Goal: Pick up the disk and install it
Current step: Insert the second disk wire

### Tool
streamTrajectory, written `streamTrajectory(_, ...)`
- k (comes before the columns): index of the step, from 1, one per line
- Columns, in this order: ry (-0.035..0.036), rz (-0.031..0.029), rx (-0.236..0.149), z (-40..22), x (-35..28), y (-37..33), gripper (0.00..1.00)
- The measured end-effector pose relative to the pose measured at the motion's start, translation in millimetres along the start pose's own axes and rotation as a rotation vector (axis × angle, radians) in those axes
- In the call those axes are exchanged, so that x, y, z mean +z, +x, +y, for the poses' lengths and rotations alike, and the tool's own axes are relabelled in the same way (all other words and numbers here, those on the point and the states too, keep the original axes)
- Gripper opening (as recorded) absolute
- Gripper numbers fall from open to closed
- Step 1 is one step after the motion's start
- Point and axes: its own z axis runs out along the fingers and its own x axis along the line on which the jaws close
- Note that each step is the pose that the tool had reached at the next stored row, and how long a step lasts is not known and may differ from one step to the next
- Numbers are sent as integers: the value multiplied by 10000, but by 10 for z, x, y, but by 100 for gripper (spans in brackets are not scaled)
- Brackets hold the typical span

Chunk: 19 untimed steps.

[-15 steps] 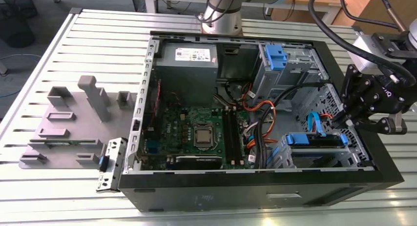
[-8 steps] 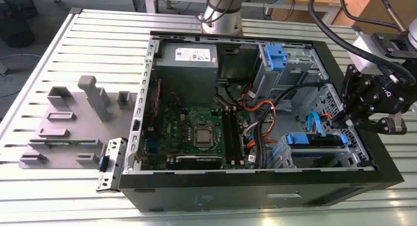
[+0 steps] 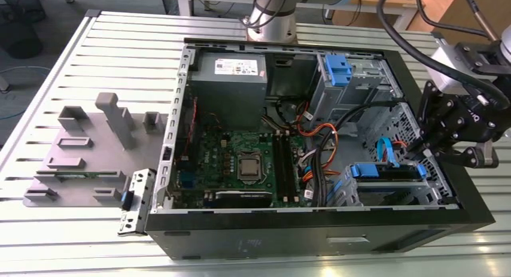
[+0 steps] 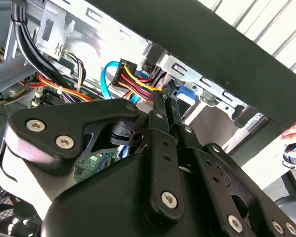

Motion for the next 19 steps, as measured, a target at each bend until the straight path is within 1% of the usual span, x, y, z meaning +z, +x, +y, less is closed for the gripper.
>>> streamTrajectory(5, 3, 1, 0, 24, -1, 44, 16)
streamTrajectory(9, 3, 1, 0, 55, 2, 49, 16)
streamTrajectory(19, 2, 4, 0, 55, 32, 106, 16)
